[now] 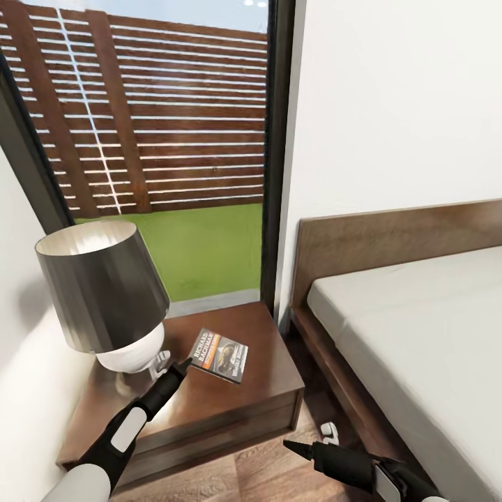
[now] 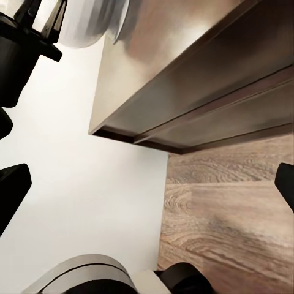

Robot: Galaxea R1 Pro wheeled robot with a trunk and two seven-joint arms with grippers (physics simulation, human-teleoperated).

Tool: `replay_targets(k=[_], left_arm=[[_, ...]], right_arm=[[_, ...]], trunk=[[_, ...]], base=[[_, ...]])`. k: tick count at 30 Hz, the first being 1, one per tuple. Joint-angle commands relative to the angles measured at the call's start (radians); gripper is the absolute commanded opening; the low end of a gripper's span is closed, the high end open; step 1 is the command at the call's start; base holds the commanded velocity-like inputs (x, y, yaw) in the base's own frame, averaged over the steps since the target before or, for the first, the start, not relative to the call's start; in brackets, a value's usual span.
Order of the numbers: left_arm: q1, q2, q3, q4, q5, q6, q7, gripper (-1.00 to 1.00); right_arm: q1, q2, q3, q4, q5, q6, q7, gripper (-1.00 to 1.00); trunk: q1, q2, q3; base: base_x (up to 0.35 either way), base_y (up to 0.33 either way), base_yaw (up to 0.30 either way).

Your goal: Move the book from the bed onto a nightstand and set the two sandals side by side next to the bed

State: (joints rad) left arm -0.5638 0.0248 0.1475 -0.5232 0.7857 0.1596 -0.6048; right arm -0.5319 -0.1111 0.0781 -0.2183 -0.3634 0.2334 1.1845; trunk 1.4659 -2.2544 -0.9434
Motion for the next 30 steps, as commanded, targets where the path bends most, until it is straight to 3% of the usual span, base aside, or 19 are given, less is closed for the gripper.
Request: replay_targets(k=[1, 5, 30], left_arm=[[-0.001, 0.000, 0.003, 0.000, 0.010, 0.011, -0.004, -1.00], [-0.001, 0.000, 0.003, 0.000, 0.010, 0.011, -0.004, -1.00], [-0.001, 0.000, 0.003, 0.000, 0.011, 0.011, -0.004, -1.00]], right_arm=[[0.000, -0.001, 0.008, -0.001, -0.011, 0.009, 0.001, 1.00], [0.000, -0.001, 0.008, -0.001, -0.011, 0.009, 0.001, 1.00], [0.000, -0.001, 0.007, -0.001, -0.011, 0.009, 0.001, 1.00]], trunk=[[0.004, -0.008, -0.004], [0.019, -0.036, -0.017], [0.019, -0.036, -0.017]], base=[[0.000, 0.000, 0.000], [0.000, 0.000, 0.000], [0.000, 0.000, 0.000]])
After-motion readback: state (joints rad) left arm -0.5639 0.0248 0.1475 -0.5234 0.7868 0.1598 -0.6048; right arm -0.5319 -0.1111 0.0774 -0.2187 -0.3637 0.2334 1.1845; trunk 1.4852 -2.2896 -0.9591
